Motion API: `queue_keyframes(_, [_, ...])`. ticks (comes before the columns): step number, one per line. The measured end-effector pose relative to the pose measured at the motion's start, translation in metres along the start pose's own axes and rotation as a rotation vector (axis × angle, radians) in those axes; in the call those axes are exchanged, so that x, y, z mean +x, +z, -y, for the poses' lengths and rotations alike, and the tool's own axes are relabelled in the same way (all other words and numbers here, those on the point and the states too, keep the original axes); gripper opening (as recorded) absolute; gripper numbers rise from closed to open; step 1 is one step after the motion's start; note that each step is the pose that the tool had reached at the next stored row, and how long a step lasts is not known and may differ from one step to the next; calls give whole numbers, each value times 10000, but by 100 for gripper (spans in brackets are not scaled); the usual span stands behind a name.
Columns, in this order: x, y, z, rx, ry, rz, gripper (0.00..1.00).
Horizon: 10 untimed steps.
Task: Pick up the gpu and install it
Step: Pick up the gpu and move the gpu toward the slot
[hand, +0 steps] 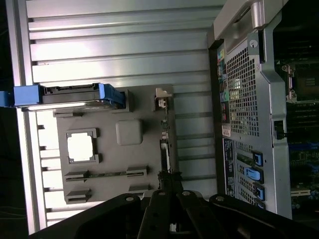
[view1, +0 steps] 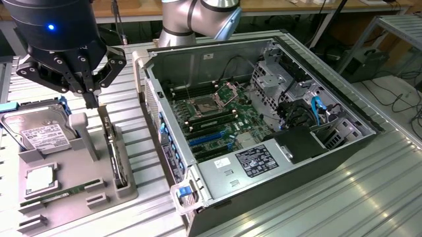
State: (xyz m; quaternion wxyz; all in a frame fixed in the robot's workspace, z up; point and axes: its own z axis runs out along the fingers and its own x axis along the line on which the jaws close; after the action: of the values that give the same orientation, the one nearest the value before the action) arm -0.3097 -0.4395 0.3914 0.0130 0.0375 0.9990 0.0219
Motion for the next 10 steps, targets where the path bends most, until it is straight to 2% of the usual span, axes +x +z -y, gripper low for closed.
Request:
queue_keyframes(6, [0,0,0,0,1,0,11])
queue_keyframes(8, [0,0,0,0,0,0,24])
queue_keyframes(10, [0,0,0,0,0,0,24])
